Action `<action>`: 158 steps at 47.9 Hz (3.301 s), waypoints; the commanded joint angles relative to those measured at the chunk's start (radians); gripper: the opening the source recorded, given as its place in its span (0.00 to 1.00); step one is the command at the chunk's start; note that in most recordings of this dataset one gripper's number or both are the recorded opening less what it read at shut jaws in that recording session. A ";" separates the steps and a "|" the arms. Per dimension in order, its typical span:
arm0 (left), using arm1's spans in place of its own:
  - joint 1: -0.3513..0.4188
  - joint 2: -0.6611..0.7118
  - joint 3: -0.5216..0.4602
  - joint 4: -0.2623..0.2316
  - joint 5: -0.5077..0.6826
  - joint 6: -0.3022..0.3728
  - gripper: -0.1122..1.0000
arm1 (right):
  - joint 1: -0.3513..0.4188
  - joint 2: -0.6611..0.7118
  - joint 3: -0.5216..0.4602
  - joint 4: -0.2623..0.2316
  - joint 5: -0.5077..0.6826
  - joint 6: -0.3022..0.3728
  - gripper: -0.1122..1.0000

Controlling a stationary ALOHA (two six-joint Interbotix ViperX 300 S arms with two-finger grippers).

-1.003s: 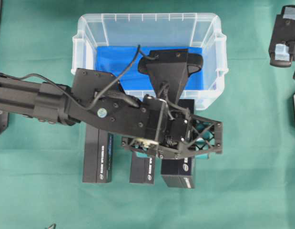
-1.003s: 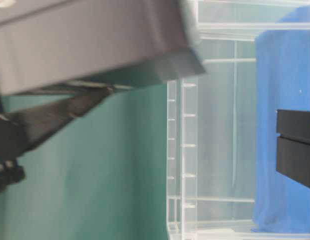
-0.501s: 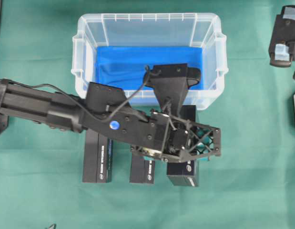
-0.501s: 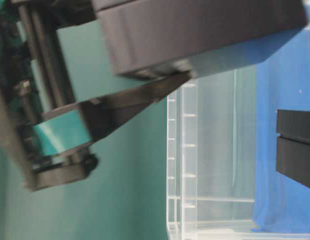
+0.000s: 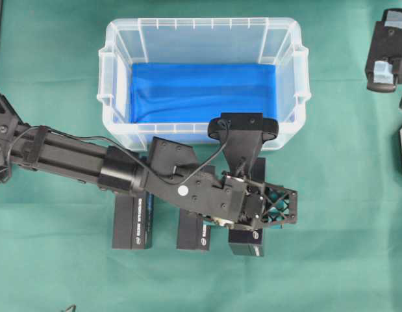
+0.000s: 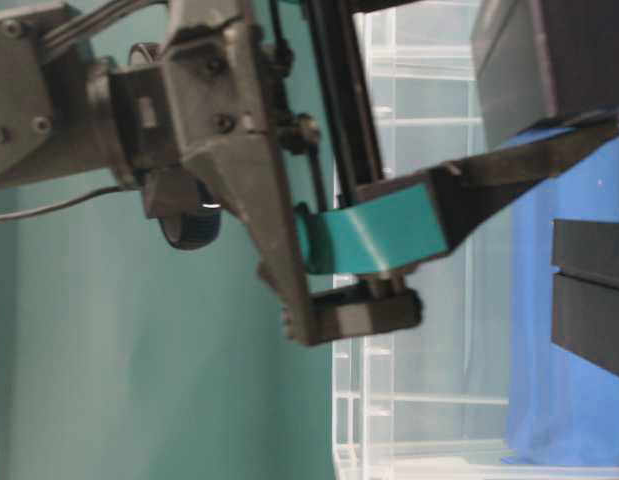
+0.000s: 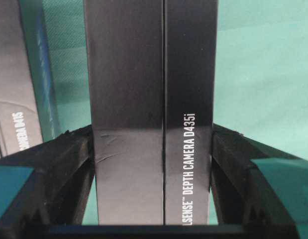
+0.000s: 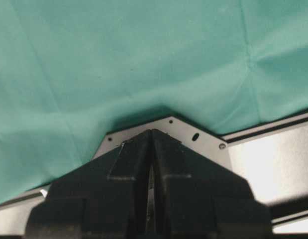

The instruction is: Take the box out of the case with the left arm.

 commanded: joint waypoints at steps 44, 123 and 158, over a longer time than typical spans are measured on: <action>-0.018 -0.011 0.060 -0.003 -0.115 0.000 0.64 | 0.000 -0.005 -0.009 0.002 -0.005 0.006 0.11; 0.000 -0.077 -0.225 -0.026 0.149 0.114 0.86 | 0.000 -0.005 -0.009 0.002 -0.005 -0.003 0.11; -0.032 -0.328 0.066 -0.028 0.167 0.143 0.86 | 0.000 -0.009 -0.009 0.002 0.008 0.006 0.11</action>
